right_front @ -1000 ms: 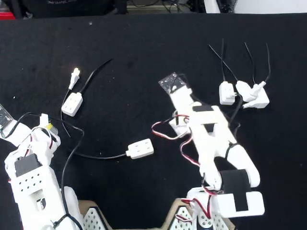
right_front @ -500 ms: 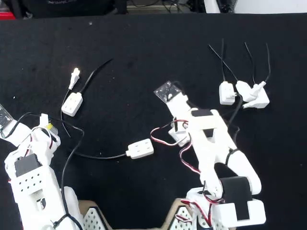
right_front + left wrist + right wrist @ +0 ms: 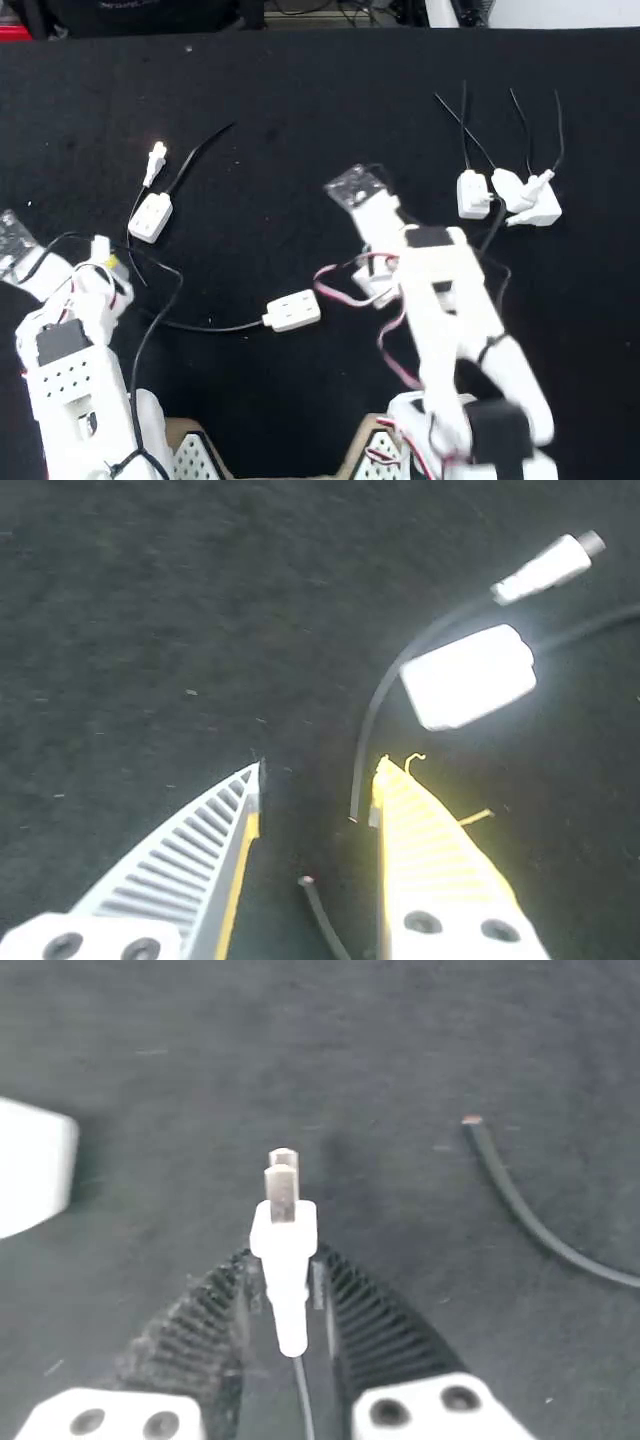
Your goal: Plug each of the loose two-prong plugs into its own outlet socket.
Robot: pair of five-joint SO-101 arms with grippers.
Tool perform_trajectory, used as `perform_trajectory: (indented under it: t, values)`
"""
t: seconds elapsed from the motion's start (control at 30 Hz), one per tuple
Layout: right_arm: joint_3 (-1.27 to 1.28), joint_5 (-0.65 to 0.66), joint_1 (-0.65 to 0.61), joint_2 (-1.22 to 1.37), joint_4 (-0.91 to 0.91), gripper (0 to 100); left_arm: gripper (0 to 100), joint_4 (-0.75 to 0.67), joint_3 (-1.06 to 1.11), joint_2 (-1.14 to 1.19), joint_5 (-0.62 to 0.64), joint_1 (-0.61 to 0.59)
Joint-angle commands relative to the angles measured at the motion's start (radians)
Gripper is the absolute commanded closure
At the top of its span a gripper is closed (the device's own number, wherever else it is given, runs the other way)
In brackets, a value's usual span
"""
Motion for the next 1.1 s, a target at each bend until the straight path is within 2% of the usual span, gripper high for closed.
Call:
perform_trajectory:
  t: [0.0, 0.1, 0.27, 0.4, 0.5, 0.67, 0.83, 1.07]
  values:
    - [-0.001, -0.077, -0.227, -0.282, 0.109, 98.8, 81, 0.002, -0.071, -0.011, 0.008, 0.151]
    - [0.074, -0.173, -0.374, -0.443, 0.049, 98.8, 81, 0.000, -0.073, -0.011, 0.008, 0.277]
    - [0.286, -0.342, -0.551, -0.588, -0.224, 98.8, 82, 0.000, -0.073, -0.011, 0.006, 0.394]
    - [0.406, -0.397, -0.643, -0.591, -0.408, 98.8, 82, 0.002, -0.065, -0.043, -0.005, 0.441]
    - [0.444, -0.434, -0.680, -0.591, -0.486, 98.8, 82, 0.008, -0.028, -0.140, -0.080, 0.478]
    - [0.446, -0.446, -0.724, -0.591, -0.520, 98.8, 82, 0.009, 0.090, -0.388, -0.147, 0.542]
    - [0.407, -0.446, -0.723, -0.591, -0.514, 98.8, 87, 0.061, 0.165, -0.600, -0.204, 0.581]
    - [0.334, -0.446, -0.783, -0.598, -0.445, 98.8, 87, 0.086, 0.189, -0.647, -0.236, 0.584]
